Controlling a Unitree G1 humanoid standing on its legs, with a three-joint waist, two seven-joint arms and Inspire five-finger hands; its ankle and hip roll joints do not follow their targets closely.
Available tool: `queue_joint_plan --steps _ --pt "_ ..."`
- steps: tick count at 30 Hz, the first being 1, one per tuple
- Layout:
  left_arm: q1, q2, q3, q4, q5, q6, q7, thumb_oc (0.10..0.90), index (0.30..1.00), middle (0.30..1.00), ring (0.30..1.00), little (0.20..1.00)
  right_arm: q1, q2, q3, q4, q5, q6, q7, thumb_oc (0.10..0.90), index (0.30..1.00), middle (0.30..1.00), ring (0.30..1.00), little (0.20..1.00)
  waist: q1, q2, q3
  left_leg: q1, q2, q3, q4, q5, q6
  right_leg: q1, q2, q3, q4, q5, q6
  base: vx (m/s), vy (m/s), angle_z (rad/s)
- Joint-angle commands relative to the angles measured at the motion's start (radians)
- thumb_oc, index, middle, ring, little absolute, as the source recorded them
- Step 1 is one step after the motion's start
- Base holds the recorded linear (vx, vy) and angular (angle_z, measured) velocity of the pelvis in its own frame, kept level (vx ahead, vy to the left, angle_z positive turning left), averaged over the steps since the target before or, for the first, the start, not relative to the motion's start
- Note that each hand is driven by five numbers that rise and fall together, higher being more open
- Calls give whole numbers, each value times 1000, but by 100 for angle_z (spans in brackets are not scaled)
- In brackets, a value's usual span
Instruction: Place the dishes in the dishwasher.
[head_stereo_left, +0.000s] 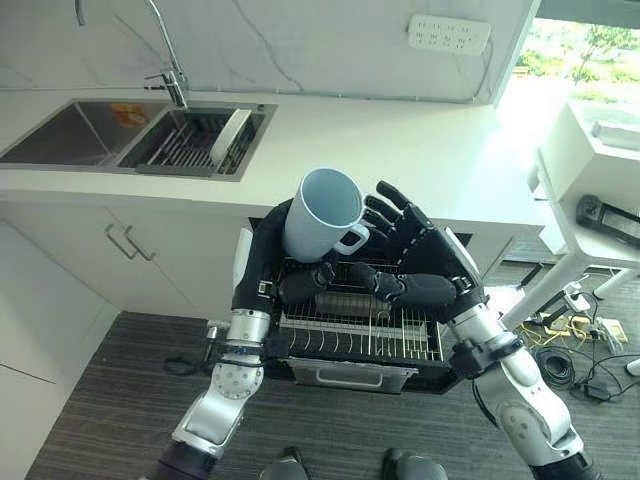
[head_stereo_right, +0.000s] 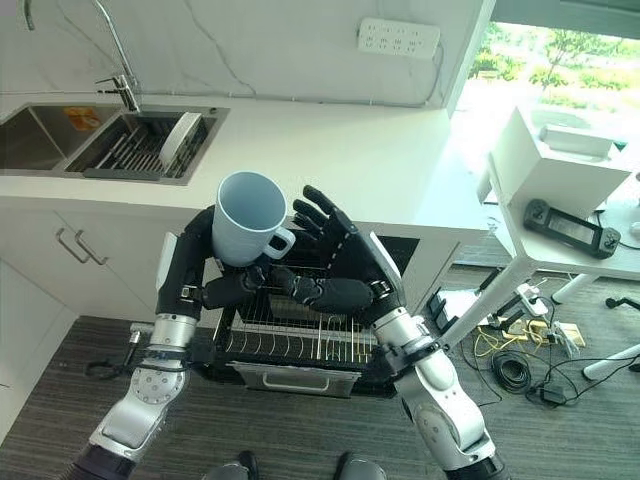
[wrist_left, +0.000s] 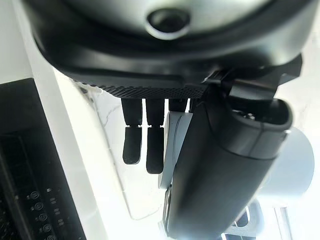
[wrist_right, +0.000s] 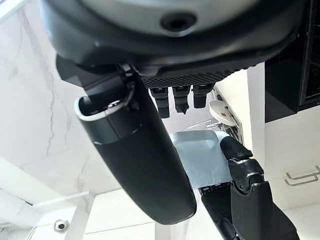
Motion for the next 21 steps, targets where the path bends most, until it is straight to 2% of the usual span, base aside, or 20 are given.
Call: queue_joint_plan --steps 1,6,10,21 --pt "-124 -9 -2 -44 91 -169 140 400 300 300 300 300 -107 53 -16 -48 46 -101 -3 800 900 900 900 900 -7 -18 -78 49 30 -62 63 -221 -6 52 -42 8 -69 -54 105 7 -5 5" --pt "-141 -19 -23 -11 184 -187 234 400 300 300 300 300 -121 74 -1 -38 54 -114 -23 800 900 900 900 900 -9 -31 -82 67 24 -61 63 -237 3 56 -45 13 -69 -47 113 0 0 0" --pt "-153 -24 -51 1 219 -176 269 400 300 300 300 300 -139 85 18 -36 55 -125 -53 800 900 900 900 900 -10 -41 -85 79 18 -62 63 -251 11 57 -45 19 -69 -42 119 1 -5 -1" --pt "-157 -17 -112 10 217 -169 216 400 300 300 300 300 -180 90 39 -31 54 -148 -99 800 900 900 900 900 0 -59 -81 103 14 -65 63 -270 22 61 -44 14 -69 -30 127 3 -4 0"
